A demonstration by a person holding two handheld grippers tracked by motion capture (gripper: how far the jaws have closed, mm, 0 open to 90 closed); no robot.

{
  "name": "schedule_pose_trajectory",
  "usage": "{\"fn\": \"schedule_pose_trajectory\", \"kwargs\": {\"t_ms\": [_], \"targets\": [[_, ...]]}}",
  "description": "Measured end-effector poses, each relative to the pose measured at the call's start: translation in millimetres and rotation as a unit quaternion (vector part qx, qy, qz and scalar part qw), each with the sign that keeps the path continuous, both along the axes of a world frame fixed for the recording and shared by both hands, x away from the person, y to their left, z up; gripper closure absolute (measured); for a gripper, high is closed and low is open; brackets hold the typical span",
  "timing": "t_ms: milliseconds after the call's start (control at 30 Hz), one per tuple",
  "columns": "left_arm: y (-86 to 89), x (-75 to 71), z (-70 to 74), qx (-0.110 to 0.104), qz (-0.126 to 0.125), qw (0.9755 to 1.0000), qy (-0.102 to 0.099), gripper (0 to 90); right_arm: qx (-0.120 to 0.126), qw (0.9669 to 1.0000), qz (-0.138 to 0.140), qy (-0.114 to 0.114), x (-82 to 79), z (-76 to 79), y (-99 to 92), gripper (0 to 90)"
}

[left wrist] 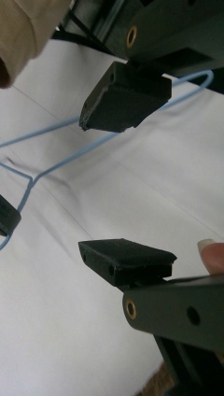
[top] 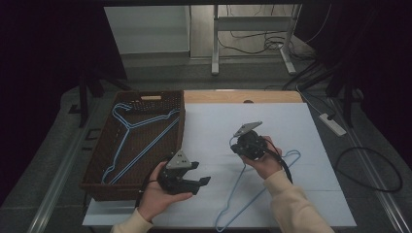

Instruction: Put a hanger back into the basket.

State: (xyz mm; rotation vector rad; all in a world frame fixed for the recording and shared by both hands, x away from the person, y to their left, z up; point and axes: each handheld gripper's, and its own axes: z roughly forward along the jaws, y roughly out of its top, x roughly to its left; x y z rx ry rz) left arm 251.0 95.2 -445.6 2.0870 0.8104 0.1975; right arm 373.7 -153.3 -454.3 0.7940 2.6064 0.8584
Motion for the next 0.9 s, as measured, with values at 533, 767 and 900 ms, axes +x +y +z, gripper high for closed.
{"fn": "schedule_pose_trajectory", "kwargs": {"t_ms": [533,767,900], "targets": [[-49.3,6.9,-17.3,0.017,-0.041,0.9988,0.02,36.0,0.01,0.9999,0.0,-0.009,-6.2,4.1,-1.1,88.0],[-76.3,11.3,-32.7,0.034,-0.058,0.9969,0.039,35.6,0.015,0.9998,-0.001,-0.015,-8.2,5.0,-3.6,88.0],[-83.8,18.8,-41.7,0.03,-0.057,0.9959,0.063,36.3,0.015,0.9997,-0.001,-0.018,-9.0,5.7,-4.2,88.0]]}}
